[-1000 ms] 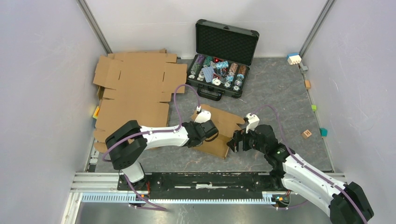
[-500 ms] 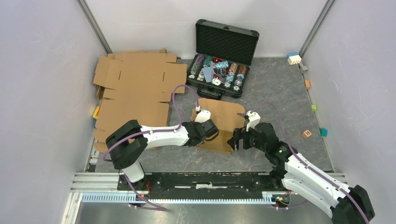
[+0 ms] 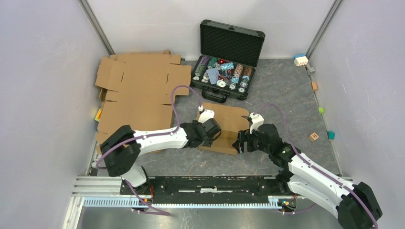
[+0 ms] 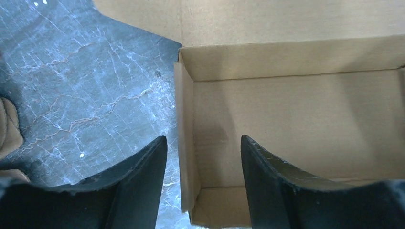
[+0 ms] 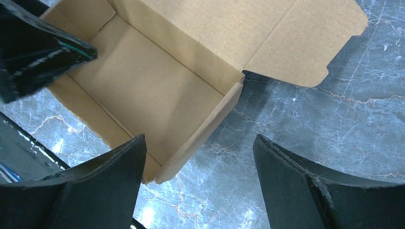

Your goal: Fold the paper box

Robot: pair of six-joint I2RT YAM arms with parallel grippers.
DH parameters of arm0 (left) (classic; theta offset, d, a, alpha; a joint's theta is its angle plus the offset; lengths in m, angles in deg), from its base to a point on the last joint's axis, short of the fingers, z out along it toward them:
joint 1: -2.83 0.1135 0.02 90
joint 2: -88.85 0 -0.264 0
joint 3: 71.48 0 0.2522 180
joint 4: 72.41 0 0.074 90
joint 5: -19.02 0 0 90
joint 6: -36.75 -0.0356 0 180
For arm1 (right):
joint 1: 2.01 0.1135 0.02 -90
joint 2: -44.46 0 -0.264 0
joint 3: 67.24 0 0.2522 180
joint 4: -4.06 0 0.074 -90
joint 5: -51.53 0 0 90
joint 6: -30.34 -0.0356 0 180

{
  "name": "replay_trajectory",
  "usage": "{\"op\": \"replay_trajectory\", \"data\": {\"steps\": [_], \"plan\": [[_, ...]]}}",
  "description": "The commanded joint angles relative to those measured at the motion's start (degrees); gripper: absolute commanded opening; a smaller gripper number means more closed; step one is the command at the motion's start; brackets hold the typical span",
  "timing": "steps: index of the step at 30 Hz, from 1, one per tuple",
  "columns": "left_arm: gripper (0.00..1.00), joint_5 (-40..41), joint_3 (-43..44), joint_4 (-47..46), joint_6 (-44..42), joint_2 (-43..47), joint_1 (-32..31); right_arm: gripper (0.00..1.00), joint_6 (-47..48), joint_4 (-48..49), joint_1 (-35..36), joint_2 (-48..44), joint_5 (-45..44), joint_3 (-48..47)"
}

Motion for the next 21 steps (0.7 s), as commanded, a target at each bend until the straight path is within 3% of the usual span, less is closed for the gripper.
{"op": "replay_trajectory", "data": {"steps": [1,4,10,17,21], "plan": [[0.67,-2.20,1.36,0.00,-1.21,6.66,1.54,0.86,1.52,3.09,0.18,1.01,-0.39,-0.16],[0.73,-3.47,1.18,0.50,-3.09,9.67,3.64,0.86,1.81,3.51,0.15,1.38,-0.53,0.56],[0.75,-12.45,-1.22,-4.40,-6.72,13.65,11.46,0.85,2.40,3.47,0.13,1.49,-0.83,1.93],[0.74,-22.98,-3.80,-13.17,-7.70,12.25,20.22,0.85,2.67,3.45,0.14,0.58,-1.33,3.45],[0.72,-24.43,-4.36,-15.86,-8.52,10.23,23.22,0.85,3.02,3.69,0.14,0.93,-1.45,3.71]]}}
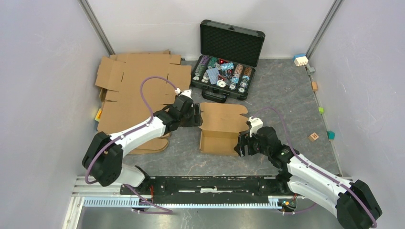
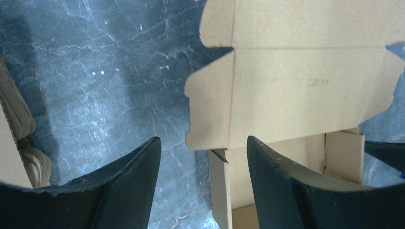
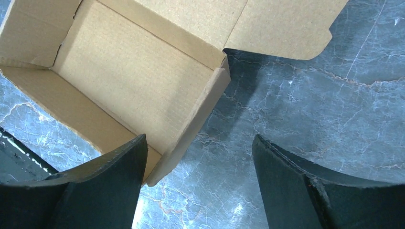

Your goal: Fold the paper box

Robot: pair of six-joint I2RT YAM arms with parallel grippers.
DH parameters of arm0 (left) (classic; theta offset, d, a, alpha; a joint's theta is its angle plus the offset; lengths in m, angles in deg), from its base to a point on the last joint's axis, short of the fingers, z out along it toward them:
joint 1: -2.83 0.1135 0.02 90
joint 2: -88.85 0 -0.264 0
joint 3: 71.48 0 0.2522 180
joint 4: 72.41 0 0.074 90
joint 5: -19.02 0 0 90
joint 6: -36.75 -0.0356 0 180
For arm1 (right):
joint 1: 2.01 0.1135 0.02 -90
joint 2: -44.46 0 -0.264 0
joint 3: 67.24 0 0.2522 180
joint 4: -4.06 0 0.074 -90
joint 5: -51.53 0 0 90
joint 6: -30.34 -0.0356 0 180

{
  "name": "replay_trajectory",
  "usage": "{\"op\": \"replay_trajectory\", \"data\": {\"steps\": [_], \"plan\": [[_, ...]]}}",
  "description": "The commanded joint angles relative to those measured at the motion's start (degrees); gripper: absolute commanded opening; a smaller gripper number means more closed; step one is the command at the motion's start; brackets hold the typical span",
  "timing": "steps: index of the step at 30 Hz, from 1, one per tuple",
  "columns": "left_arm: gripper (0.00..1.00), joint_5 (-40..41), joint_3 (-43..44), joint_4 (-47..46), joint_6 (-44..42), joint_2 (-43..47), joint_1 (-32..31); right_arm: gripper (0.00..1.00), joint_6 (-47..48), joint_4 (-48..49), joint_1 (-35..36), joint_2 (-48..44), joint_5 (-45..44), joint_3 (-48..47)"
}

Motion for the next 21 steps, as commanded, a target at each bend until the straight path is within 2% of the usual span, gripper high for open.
{"op": "replay_trajectory", "data": {"steps": [1,8,14,16,19,21], "plan": [[0.72,-5.95,-0.55,-6.94,-3.19,-2.07,3.15,0.85,1.18,2.04,0.12,-0.21,-0.97,0.39],[0.66,-18.80,-0.36,-13.12,-4.14,-6.32,8.15,0.85,1.57,2.51,0.14,0.15,-0.91,0.56],[0.50,-22.14,0.81,-13.96,-4.59,-9.81,9.23,0.85,1.63,2.46,0.09,0.31,-0.85,-0.05],[0.39,-23.54,0.96,-14.07,-4.43,-10.26,9.34,0.85,1.73,2.53,0.13,0.26,-0.95,-0.02],[0.16,-24.21,0.63,-14.44,-4.58,-9.16,9.32,0.85,1.82,2.56,0.13,0.48,-1.11,-0.08],[0.09,-24.21,-0.48,-15.56,-4.99,-7.35,9.25,0.87,2.29,2.26,0.09,0.41,-1.41,-0.50]]}}
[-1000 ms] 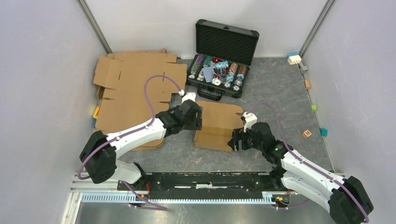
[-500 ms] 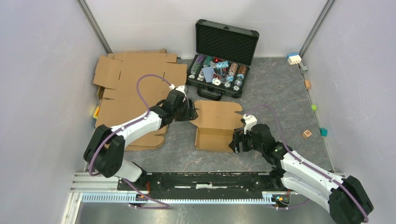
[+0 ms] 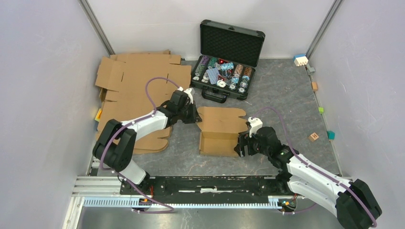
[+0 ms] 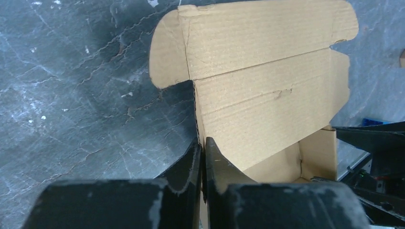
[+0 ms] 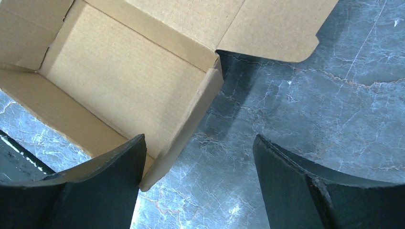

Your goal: Fold the paper box

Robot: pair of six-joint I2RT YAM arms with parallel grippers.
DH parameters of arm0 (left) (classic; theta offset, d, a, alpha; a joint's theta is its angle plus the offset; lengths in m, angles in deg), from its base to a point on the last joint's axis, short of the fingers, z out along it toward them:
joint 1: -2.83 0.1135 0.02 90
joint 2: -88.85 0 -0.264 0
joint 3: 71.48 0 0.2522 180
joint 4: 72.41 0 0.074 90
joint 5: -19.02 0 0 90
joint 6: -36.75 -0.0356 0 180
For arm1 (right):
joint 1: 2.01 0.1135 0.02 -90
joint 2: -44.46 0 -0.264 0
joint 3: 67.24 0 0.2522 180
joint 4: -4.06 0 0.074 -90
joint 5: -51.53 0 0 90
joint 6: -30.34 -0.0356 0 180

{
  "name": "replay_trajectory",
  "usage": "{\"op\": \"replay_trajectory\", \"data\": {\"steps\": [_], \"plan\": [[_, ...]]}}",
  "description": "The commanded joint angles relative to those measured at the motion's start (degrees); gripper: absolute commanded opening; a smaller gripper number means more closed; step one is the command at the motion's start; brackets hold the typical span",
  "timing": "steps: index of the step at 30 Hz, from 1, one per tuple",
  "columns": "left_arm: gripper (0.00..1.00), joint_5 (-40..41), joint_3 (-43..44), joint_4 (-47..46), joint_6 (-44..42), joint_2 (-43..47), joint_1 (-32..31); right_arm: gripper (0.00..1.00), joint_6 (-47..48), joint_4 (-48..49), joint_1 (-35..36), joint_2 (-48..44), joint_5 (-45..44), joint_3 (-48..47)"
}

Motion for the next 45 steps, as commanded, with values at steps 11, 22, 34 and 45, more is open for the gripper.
{"op": "replay_trajectory", "data": {"steps": [11,22,34,45], "plan": [[0.02,-1.94,-6.82,-9.30,-8.43,12.58,-0.63,0.98,5.24,0.61,-0.32,-7.33,-3.81,-6.59],[0.02,-1.62,-14.55,-19.16,-9.73,19.28,-1.50,0.98,6.13,1.41,-1.66,-2.94,-1.73,-10.48],[0.02,-0.78,-22.35,-29.21,-10.50,25.84,-1.61,0.98,7.07,2.65,-8.21,1.74,3.04,-13.19],[0.02,-0.81,-23.01,-29.63,-10.04,25.83,-1.87,0.98,0.49,20.25,-18.04,10.47,21.03,-9.04]]}}
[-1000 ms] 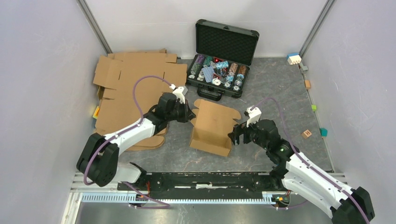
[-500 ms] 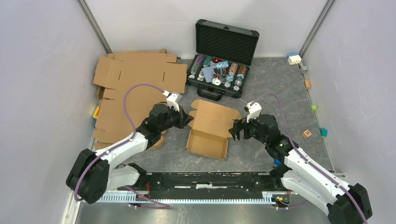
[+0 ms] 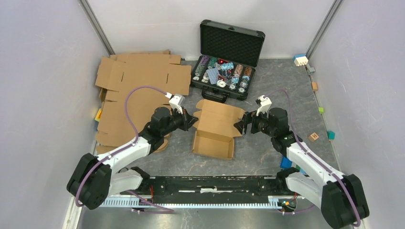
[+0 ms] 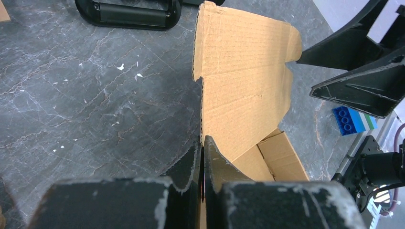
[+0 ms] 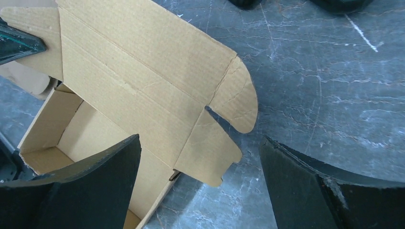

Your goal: Fold the paper box

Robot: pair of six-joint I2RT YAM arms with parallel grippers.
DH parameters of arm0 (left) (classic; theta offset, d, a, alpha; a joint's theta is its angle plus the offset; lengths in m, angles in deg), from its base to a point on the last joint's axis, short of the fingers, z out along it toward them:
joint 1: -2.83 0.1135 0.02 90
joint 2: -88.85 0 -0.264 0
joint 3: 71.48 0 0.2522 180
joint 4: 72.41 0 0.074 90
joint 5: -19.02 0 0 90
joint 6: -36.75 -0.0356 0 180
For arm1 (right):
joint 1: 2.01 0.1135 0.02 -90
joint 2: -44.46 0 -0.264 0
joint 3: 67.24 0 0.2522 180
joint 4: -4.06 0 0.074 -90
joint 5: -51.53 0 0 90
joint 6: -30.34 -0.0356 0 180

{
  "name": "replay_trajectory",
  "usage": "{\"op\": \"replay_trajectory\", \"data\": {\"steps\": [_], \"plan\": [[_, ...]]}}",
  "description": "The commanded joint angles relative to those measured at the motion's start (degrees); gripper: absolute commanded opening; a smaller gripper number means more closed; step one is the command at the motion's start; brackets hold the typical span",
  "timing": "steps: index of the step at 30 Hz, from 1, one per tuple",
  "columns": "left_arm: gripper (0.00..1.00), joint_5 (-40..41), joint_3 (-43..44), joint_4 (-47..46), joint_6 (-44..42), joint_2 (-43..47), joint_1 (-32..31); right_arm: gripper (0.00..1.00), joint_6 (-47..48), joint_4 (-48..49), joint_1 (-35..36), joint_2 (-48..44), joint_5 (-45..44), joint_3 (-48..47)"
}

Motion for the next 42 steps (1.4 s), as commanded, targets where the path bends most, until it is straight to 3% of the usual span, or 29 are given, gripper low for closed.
{"op": "replay_trajectory", "data": {"steps": [1,4,10,15,20,23,26,29,33,37,42], "plan": [[0.02,-0.46,-0.11,-2.73,-1.68,0.74,-0.40,0.98,-2.35,9.22,-2.68,4.07,8.20,0.70],[0.02,-0.50,0.15,-2.46,-1.67,0.41,-0.41,0.97,-2.14,9.74,-4.68,5.58,9.77,1.24],[0.02,-0.59,0.41,-2.38,-1.43,-0.09,-0.40,0.75,-3.73,12.81,-5.84,5.85,15.37,3.25],[0.02,-0.46,0.59,-1.86,-1.41,-0.16,-0.40,0.65,-4.74,13.33,-5.78,6.31,17.83,3.88],[0.02,-0.35,0.60,-1.88,-1.24,-0.37,-0.40,0.48,-5.28,12.04,-5.78,5.17,18.47,3.31],[0.02,-0.35,0.62,-1.88,-1.26,-0.48,-0.51,0.45,-5.33,10.55,-5.78,5.19,18.96,2.59],[0.02,-0.35,0.64,-1.81,-1.23,-0.49,-0.49,0.50,-4.82,8.82,-5.83,5.04,18.49,1.68],[0.02,-0.27,0.55,-1.88,-1.28,-0.32,-0.49,0.79,-1.31,2.99,-6.07,4.74,12.34,0.05],[0.02,-0.25,0.34,-2.35,-1.25,-0.34,-0.49,0.93,-0.50,3.02,-7.49,4.04,9.29,2.33],[0.02,-1.25,0.37,-3.07,-0.98,-1.14,-0.49,0.96,-1.42,5.94,-7.74,6.94,13.20,3.47],[0.02,-1.11,0.29,-3.02,-1.16,-0.73,-0.58,0.76,-6.68,14.96,-7.68,7.85,20.75,5.31]]}}
